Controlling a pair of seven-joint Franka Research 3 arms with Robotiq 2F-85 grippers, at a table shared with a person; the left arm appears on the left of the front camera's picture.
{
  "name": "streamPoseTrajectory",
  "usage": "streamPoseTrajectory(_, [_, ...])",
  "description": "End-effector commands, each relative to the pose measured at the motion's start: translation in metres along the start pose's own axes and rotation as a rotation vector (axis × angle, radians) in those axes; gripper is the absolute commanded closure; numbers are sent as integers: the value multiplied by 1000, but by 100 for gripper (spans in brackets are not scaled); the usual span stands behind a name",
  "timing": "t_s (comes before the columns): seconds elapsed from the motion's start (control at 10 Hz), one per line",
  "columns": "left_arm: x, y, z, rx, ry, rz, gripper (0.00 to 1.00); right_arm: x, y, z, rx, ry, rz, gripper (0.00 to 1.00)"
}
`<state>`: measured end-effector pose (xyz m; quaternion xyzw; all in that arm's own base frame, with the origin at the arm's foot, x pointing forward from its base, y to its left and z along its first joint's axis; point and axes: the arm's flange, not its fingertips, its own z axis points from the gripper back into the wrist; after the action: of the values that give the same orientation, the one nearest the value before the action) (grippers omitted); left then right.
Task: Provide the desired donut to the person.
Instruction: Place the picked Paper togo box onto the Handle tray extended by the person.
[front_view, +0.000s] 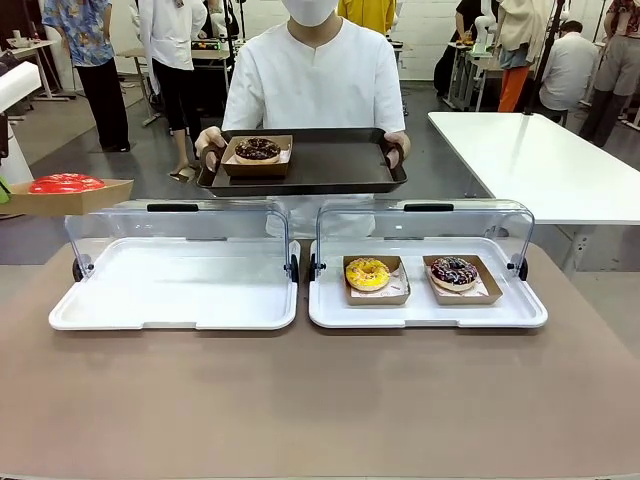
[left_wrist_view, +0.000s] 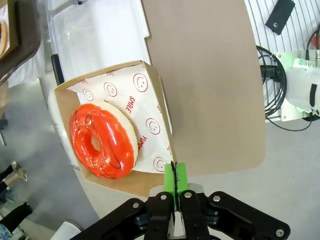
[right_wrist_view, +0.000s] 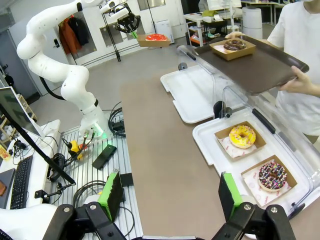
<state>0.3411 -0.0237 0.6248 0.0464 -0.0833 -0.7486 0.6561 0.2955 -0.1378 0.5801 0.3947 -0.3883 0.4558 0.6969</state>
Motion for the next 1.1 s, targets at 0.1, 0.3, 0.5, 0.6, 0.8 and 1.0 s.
streamPoseTrajectory(0.1, [0, -4, 0, 0, 21, 7, 100, 0, -1, 0, 8, -11, 8, 0])
streamPoseTrajectory(0.3, [0, 0, 0, 0, -1, -1, 99, 0, -1, 0, 8, -11, 8, 0])
streamPoseTrajectory(0.5, [18, 22, 57, 25, 42, -96, 99, 0, -1, 0, 8, -11, 8, 0])
streamPoseTrajectory(0.6, [43, 6, 75, 67, 58, -101, 99, 0, -1, 0, 8, -11, 8, 0])
streamPoseTrajectory(0.8, [96, 15, 114, 66, 60, -189, 99, 0, -1, 0, 8, -11, 8, 0])
streamPoseTrajectory(1.0, [154, 47, 120, 44, 28, -235, 99, 0, -1, 0, 8, -11, 8, 0])
